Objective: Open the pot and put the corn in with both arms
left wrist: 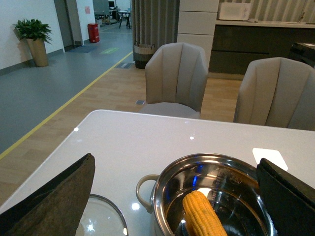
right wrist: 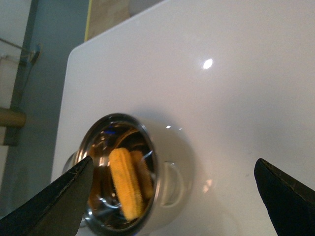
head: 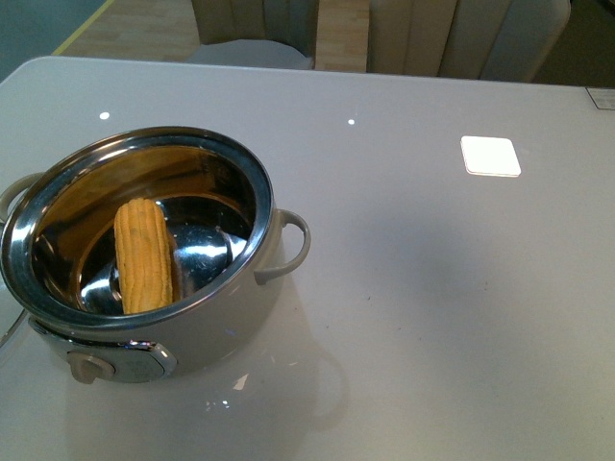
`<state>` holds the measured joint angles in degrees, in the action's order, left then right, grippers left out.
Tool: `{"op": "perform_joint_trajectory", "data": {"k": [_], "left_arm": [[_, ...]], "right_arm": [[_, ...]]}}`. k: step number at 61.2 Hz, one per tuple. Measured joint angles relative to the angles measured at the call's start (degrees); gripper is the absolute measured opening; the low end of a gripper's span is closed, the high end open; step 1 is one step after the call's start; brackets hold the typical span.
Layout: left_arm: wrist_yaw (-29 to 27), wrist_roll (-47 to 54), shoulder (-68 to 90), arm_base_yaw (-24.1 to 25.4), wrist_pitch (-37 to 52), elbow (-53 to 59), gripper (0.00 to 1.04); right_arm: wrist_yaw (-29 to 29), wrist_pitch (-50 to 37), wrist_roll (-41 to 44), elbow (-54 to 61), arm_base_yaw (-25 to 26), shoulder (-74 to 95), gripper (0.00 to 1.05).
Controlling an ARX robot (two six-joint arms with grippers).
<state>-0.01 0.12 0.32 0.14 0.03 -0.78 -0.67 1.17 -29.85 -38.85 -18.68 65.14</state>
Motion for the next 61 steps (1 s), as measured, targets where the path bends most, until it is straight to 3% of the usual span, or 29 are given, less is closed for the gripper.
{"op": "perform_joint_trajectory", "data": {"k": [13,22,27,30,34,53,56,61], "left_arm": [[0.00,0.00,0.00,0.00,0.00,0.00,0.98],[0.02,0.00,0.00,0.00,0.00,0.00,0.98],[0.00,0.00,0.00,0.00,0.00,0.00,0.98],[-0.02,0.00,0.00,0.00,0.00,0.00,0.98],[-0.02,0.00,0.00,0.00,0.00,0.00,0.98],[-0.02,0.00,0.00,0.00,0.00,0.00,0.98],[0.00,0.00,0.00,0.00,0.00,0.00,0.98],[-0.02,0.00,0.00,0.00,0.00,0.00,0.98]], "right_arm": [[-2.58,1.68,6.93,12.57,7.58,-15.67,0.96],[-1.29,-0.17,8.46,13.57,7.78,-15.91,0.94],[8.68,-18.95,17.33,20.85,7.23,-17.09,0.81],[10.16,-27.61,21.51,24.61,7.82,-18.45,0.72],[10.01,-32.54,25.09,26.99,8.79,-20.41,0.62],[5.18,-30.38,29.09,33.16,13.35,-29.70,0.05],[1.68,-29.48,29.40,33.70,15.96,-31.19,0.02],[1.27,-28.17,29.51,34.51,18.18,-33.33,0.02]]}}
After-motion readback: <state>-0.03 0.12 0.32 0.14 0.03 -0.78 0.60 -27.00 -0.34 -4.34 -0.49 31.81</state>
